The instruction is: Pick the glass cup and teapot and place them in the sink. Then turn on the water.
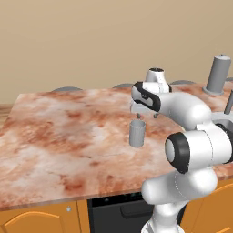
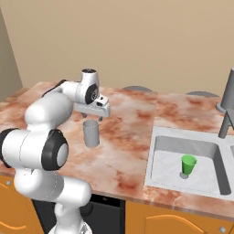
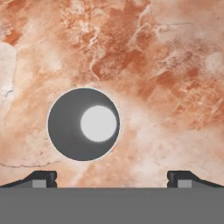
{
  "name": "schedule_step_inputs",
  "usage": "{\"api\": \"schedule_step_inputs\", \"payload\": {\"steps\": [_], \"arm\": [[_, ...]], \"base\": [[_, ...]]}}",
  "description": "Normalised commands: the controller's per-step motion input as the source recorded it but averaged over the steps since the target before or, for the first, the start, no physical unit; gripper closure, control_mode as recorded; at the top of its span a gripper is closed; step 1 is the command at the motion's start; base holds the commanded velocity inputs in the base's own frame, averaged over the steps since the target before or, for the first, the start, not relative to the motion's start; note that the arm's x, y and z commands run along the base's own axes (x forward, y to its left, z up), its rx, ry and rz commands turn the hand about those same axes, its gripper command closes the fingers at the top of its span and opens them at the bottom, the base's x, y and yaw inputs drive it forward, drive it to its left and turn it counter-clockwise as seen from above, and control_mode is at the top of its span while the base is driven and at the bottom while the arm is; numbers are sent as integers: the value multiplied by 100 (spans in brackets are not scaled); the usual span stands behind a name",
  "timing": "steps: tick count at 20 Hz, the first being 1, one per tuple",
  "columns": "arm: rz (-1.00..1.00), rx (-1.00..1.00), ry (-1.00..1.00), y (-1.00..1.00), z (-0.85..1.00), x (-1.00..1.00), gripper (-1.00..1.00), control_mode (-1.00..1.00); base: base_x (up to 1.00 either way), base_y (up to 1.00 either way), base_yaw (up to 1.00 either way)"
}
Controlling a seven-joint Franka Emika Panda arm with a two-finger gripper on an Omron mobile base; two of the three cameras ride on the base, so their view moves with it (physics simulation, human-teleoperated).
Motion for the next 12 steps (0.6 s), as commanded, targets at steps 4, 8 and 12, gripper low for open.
{"api": "schedule_step_inputs", "payload": {"steps": [4,8,12], "arm": [[0,0,0,0,-6,28,-100,-100],[0,0,0,0,-21,24,-100,-100],[0,0,0,0,-25,0,-100,-100]], "base": [[0,0,0],[0,0,0],[0,0,0]]}}
